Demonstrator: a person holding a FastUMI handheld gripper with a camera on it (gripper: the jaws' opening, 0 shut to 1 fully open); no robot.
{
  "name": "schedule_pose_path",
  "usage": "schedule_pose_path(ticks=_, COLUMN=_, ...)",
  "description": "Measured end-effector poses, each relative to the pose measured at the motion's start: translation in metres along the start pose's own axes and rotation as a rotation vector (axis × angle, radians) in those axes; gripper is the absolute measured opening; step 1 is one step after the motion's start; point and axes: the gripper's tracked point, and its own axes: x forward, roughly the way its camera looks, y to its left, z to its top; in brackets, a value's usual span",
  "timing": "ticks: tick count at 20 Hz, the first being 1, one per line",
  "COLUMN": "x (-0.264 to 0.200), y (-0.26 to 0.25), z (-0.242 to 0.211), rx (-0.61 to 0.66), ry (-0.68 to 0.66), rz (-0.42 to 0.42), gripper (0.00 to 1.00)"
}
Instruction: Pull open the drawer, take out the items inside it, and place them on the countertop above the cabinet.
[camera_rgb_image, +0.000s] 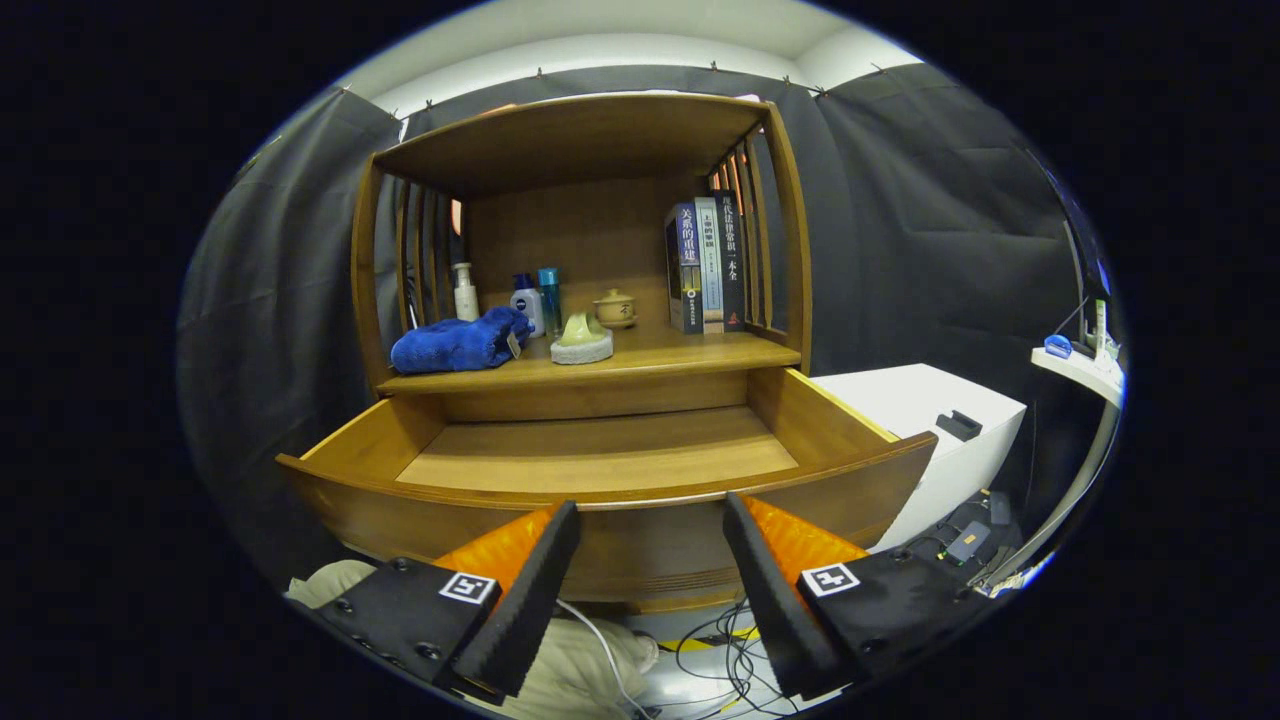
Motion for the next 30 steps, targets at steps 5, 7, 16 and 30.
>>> schedule_pose_path(ticks=5, x=0.01, y=-0.003, z=0.01, rx=-0.024, ry=-0.025, rz=-0.029, gripper=0.97)
schedule_pose_path(ticks=7, x=0.015, y=-0.004, z=0.012, rx=-0.04, ry=-0.025, rz=-0.015, gripper=0.96)
schedule_pose_path(ticks=16, x=0.055, y=0.0, z=0.029, rx=-0.019, ry=-0.019, rz=-0.031, gripper=0.96)
schedule_pose_path(ticks=30, x=0.155, y=0.009, z=0.06, rx=-0.04, ry=0.002, rz=-0.052, gripper=0.94)
